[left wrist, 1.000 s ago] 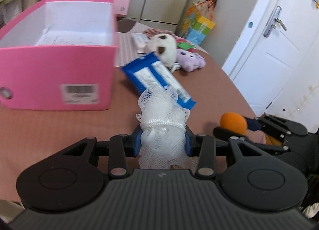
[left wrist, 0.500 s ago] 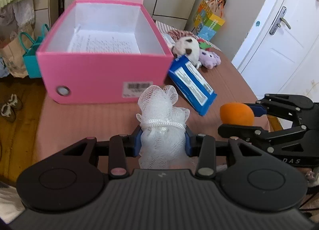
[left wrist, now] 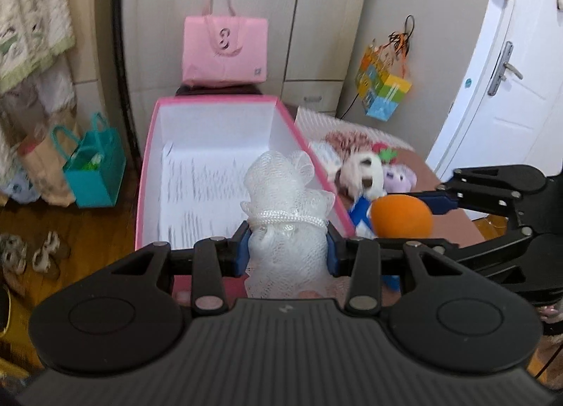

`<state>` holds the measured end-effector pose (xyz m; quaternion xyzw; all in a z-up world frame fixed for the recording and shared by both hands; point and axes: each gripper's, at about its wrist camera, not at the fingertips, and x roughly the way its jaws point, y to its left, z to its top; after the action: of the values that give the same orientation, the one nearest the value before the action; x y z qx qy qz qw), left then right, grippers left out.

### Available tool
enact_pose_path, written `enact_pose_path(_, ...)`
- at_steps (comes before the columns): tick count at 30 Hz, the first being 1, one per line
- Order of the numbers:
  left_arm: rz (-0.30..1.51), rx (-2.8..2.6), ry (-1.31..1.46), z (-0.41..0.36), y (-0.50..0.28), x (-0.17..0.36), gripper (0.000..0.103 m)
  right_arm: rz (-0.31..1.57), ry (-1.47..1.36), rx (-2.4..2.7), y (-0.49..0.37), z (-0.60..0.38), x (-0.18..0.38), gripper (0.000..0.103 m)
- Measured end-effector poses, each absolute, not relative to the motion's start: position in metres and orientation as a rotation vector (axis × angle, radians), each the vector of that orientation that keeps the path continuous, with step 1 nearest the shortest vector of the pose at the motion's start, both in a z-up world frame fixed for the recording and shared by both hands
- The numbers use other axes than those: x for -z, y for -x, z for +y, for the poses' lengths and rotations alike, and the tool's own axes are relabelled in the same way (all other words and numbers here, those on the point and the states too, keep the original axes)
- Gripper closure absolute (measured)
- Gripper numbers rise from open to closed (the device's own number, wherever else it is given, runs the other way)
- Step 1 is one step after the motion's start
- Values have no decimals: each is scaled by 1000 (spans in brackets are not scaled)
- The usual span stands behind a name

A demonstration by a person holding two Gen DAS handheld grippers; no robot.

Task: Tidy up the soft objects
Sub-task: 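Carry puff and ball over the pink box and release both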

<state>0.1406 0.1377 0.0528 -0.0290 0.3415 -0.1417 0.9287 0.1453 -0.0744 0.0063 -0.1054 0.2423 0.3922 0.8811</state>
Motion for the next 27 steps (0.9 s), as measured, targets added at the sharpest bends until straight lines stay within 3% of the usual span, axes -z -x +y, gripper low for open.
enact_pose_path(10, 689, 285, 139, 144, -239, -50, 63, 442, 288, -794, -235, -52, -20, 56)
enact_pose_path(19, 841, 219, 301, 168, -339, -10, 63, 565, 424, -828, -341, -20, 1, 56)
enact_pose_path(27, 969, 114, 348, 169, -385, 25, 63, 617, 547, -830, -386, 9, 32, 56)
